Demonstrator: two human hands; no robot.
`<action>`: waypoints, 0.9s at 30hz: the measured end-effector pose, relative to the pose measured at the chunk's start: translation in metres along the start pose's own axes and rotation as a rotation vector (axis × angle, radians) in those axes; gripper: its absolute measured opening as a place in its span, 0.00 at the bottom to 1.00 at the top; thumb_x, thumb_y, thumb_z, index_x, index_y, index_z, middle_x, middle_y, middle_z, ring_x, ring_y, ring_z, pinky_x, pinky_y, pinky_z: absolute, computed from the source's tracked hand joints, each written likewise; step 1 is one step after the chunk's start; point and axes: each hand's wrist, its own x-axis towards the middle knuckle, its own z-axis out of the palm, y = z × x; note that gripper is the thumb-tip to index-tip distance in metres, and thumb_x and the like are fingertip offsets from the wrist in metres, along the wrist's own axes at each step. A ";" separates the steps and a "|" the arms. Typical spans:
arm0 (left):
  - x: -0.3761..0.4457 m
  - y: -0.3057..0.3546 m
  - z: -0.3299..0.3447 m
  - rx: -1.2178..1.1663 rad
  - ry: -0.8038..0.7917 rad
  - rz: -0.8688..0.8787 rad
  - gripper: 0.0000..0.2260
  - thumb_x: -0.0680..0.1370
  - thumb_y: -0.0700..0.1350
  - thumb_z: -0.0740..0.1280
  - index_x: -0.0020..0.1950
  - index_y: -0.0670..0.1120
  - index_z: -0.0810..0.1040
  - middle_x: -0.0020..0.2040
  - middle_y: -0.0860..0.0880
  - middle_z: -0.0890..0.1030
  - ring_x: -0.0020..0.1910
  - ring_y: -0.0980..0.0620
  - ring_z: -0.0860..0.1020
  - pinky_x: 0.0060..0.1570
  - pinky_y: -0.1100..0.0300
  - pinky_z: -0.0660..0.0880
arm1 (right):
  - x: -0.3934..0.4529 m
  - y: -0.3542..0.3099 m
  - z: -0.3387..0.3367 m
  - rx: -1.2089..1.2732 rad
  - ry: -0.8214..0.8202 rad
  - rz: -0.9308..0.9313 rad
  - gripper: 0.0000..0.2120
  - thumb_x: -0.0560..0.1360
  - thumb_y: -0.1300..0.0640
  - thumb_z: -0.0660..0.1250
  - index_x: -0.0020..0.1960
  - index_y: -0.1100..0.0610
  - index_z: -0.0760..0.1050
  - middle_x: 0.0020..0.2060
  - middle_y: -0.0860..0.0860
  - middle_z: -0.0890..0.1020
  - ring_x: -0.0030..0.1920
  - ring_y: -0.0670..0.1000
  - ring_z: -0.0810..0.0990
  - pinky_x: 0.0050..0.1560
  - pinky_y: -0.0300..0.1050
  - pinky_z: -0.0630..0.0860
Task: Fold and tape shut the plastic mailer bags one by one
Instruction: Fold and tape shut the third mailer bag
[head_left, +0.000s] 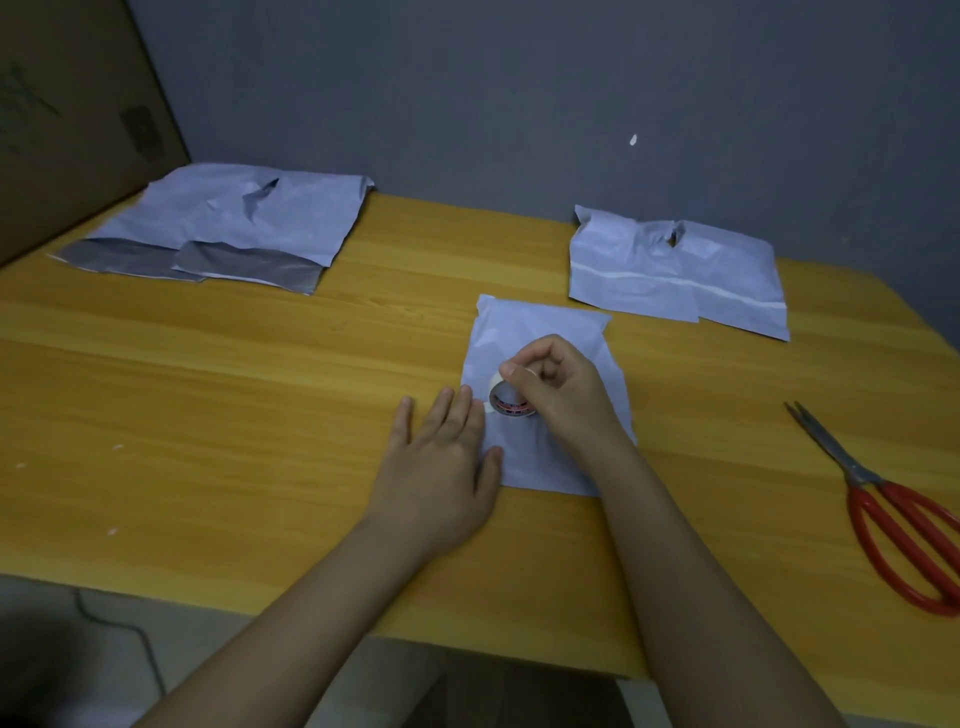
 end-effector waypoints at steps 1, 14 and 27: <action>0.000 0.000 0.000 -0.001 0.003 -0.002 0.33 0.75 0.58 0.38 0.78 0.47 0.49 0.79 0.51 0.47 0.77 0.55 0.43 0.72 0.48 0.36 | 0.000 0.001 0.000 -0.001 0.003 -0.015 0.08 0.75 0.61 0.70 0.41 0.54 0.72 0.31 0.57 0.72 0.34 0.55 0.71 0.36 0.48 0.69; 0.001 0.002 -0.001 0.050 0.039 -0.007 0.40 0.69 0.60 0.30 0.78 0.47 0.52 0.78 0.51 0.51 0.77 0.55 0.46 0.66 0.47 0.29 | 0.000 -0.001 0.000 -0.009 0.010 -0.102 0.09 0.74 0.62 0.70 0.41 0.56 0.71 0.30 0.51 0.72 0.31 0.46 0.71 0.31 0.35 0.68; 0.001 0.002 -0.001 0.051 0.046 -0.009 0.40 0.70 0.61 0.31 0.77 0.47 0.54 0.78 0.51 0.53 0.77 0.55 0.48 0.67 0.47 0.31 | -0.001 -0.007 -0.018 0.011 0.003 -0.071 0.07 0.77 0.66 0.65 0.48 0.56 0.70 0.23 0.45 0.70 0.27 0.45 0.68 0.32 0.36 0.66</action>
